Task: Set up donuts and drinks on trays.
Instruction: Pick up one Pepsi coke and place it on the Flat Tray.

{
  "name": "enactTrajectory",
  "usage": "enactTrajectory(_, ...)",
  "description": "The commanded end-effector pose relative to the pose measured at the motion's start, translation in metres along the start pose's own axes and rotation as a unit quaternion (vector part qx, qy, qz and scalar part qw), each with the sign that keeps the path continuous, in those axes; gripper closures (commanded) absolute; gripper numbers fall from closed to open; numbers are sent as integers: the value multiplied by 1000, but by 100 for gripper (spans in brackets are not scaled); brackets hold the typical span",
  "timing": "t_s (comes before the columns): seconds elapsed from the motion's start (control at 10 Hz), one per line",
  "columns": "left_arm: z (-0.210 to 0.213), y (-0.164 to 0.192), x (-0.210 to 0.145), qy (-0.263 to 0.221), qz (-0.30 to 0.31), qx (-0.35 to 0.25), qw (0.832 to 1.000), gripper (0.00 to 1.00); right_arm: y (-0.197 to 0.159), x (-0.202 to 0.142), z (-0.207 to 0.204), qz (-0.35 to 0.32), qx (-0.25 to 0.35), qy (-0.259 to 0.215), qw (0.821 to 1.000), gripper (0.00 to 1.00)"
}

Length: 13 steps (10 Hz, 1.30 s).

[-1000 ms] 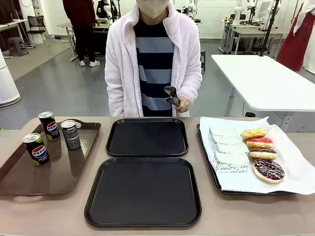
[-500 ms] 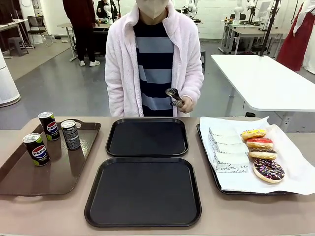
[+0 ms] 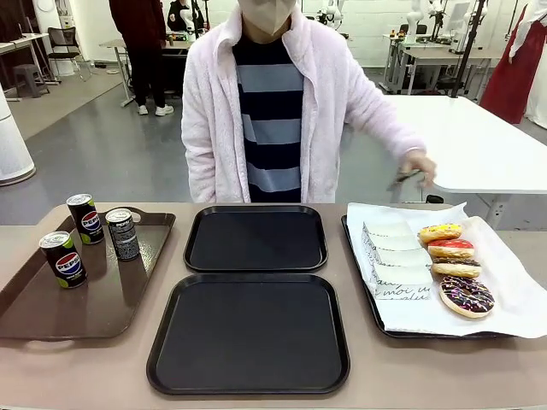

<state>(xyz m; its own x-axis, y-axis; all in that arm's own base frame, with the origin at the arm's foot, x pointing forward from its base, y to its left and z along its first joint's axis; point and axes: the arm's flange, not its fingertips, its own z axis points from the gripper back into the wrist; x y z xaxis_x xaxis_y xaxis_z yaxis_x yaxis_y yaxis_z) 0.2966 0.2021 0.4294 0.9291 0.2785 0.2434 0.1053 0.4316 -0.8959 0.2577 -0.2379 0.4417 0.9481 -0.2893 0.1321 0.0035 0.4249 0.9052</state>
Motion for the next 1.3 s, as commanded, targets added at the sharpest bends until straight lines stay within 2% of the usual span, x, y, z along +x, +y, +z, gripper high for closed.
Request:
enactTrajectory(0.0,0,0,0,-3,0,-10,1000,0,1,-1,2,6,11,-4,1000,0)
enactTrajectory(0.7,0,0,0,0,0,-1,1000,0,1,-1,2,6,11,-4,1000,0)
enactTrajectory(0.9,1,-45,11,68,-37,113,991,0,1,-1,2,6,11,-4,1000,0)
enactTrajectory(1.0,-6,-71,25,90,-47,160,982,0,1,-1,2,6,11,-4,1000,0)
enactTrajectory(1.2,-27,-108,28,122,-57,255,957,0,1,-1,2,6,11,-4,1000,0)
